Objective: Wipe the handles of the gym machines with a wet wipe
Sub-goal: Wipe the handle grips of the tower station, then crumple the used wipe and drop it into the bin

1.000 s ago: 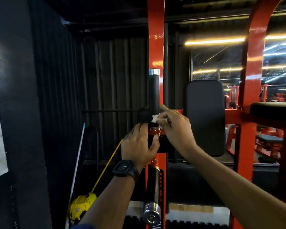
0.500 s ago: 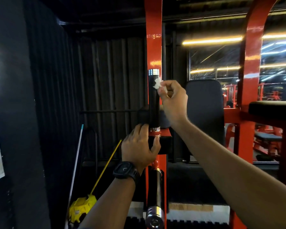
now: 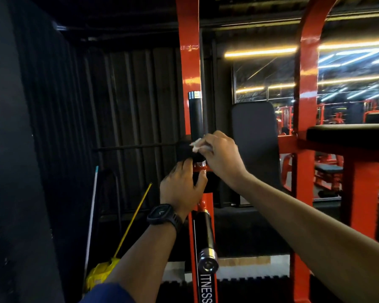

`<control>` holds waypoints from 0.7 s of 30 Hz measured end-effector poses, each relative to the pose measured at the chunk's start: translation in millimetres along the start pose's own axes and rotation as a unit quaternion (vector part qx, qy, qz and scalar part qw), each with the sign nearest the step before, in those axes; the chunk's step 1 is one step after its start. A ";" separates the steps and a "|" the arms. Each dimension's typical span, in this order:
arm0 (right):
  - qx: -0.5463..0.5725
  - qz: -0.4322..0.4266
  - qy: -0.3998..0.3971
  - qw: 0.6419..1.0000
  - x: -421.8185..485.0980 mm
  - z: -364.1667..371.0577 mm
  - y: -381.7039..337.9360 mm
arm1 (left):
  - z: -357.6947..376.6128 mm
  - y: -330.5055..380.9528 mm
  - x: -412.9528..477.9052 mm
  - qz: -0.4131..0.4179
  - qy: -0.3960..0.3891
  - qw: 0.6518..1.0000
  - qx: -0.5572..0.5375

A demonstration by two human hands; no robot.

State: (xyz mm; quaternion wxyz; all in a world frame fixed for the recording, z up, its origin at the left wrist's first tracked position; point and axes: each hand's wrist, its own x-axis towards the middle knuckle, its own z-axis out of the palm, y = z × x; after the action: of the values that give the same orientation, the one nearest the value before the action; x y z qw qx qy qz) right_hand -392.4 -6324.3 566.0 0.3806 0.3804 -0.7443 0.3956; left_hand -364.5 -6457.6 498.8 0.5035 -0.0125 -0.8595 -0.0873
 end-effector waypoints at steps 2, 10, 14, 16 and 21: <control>0.002 0.042 -0.051 0.998 -10.3 -3.1 -0.5 | -3.6 4.7 -0.5 -0.033 -0.019 0.999 -0.031; 0.165 0.114 0.004 0.980 -48.9 -24.1 -27.7 | -43.5 34.8 -21.0 -0.152 0.020 0.930 -0.333; 0.247 0.119 0.001 0.962 -77.7 -34.7 -42.2 | -73.2 55.5 -28.7 -0.223 0.017 0.875 -0.429; 0.276 0.119 0.002 0.954 -91.7 -42.6 -43.6 | -85.1 69.0 -40.1 -0.226 0.023 0.876 -0.425; 0.340 0.145 -0.046 0.928 -127.8 -61.7 -45.4 | -101.7 104.4 -78.7 -0.240 0.070 0.877 -0.410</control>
State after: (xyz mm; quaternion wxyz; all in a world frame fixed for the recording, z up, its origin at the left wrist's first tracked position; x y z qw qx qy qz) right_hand -282.9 -6254.3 493.2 0.1329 0.3925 -0.6290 0.6578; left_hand -226.5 -6366.1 493.4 0.4761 -0.0048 -0.6859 -0.5502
